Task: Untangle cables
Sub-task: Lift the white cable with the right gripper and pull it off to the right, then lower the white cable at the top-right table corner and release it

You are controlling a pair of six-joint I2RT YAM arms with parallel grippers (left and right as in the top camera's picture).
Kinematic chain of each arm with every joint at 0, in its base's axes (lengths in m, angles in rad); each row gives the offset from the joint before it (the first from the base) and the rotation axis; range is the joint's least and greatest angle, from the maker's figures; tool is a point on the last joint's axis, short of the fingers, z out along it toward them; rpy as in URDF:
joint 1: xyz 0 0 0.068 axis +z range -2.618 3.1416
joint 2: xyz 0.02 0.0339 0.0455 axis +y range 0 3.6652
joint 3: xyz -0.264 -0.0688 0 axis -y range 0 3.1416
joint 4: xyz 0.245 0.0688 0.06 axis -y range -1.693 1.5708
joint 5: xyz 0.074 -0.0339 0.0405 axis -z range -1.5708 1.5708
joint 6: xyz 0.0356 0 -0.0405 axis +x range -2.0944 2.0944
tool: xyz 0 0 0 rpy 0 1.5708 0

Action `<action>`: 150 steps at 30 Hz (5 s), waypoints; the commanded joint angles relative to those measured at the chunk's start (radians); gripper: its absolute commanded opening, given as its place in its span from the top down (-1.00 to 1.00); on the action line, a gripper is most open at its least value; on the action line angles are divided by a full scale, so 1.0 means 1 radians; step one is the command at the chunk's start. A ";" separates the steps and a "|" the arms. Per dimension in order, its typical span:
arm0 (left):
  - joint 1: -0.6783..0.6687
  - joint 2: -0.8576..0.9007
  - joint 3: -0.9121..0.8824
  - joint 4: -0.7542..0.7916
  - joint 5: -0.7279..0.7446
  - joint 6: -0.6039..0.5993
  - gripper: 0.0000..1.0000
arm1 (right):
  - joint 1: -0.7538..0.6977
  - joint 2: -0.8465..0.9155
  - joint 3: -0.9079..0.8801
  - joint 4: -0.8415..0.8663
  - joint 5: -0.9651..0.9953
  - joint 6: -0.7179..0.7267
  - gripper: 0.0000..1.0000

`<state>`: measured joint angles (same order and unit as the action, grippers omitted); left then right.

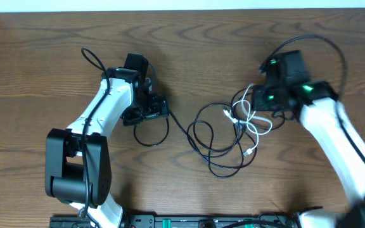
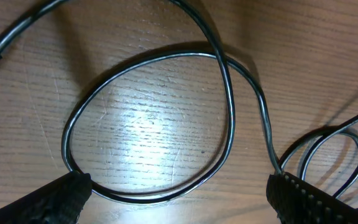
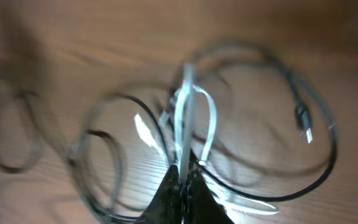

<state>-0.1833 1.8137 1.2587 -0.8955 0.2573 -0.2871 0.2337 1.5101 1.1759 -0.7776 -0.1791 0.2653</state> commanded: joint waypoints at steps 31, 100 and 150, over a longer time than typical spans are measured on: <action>0.000 -0.003 0.002 -0.003 0.004 0.013 -0.90 | -0.036 -0.930 0.038 0.403 0.125 -0.300 0.98; 0.000 -0.003 0.002 -0.003 0.004 0.013 -0.91 | -0.949 0.145 0.038 0.231 0.331 0.284 0.94; 0.000 -0.003 0.002 -0.003 0.004 0.013 -0.91 | -0.692 0.304 0.253 -0.137 0.399 -0.222 -0.99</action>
<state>-0.1833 1.8137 1.2587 -0.8936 0.2577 -0.2871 -0.4606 1.8149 1.4143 -0.9333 0.1249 0.1814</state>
